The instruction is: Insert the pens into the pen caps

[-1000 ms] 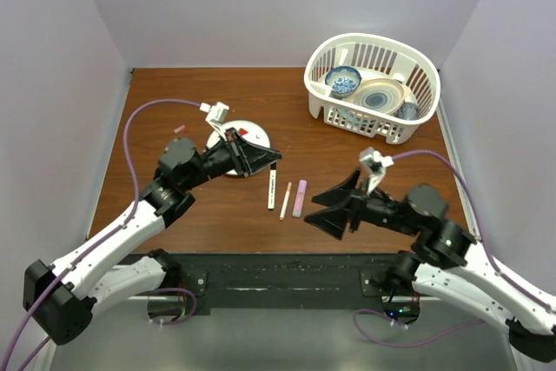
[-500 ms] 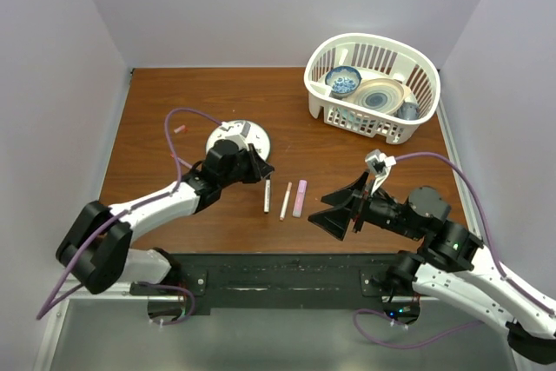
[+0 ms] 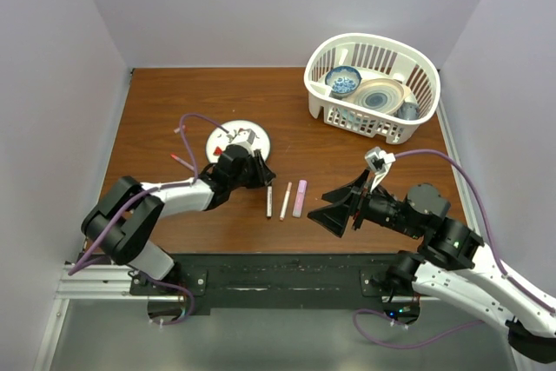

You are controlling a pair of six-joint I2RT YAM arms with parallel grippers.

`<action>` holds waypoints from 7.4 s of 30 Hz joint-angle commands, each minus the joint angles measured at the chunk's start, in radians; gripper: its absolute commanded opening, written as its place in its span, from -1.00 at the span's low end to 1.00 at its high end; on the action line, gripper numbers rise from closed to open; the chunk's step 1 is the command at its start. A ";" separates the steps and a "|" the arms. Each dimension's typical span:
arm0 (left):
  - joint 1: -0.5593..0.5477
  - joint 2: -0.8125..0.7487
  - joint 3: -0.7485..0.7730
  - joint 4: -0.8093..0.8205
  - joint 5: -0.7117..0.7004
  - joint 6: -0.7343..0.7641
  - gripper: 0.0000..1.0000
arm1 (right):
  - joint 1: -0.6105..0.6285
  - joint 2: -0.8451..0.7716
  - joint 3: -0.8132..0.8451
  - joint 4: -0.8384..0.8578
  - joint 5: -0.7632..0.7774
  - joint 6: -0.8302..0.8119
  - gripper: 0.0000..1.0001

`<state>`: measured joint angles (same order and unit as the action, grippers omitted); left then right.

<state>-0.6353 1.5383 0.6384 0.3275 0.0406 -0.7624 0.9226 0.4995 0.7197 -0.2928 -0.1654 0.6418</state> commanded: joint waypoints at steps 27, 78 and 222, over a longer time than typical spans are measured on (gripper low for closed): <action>0.586 -0.077 0.471 -0.907 -0.415 -0.037 -0.01 | 0.001 0.011 0.093 -0.014 0.018 -0.002 0.97; 0.677 -0.203 0.256 -0.631 0.281 0.198 -1.00 | 0.001 0.227 0.049 0.096 0.061 0.062 0.93; 0.755 0.485 0.748 -1.064 -0.182 -0.720 -1.00 | 0.058 0.266 0.135 0.055 0.220 -0.050 -1.00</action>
<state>0.1219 2.0766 1.5101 -0.7441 -0.1432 -1.6337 0.9810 0.7887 0.7750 -0.1497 0.0101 0.6094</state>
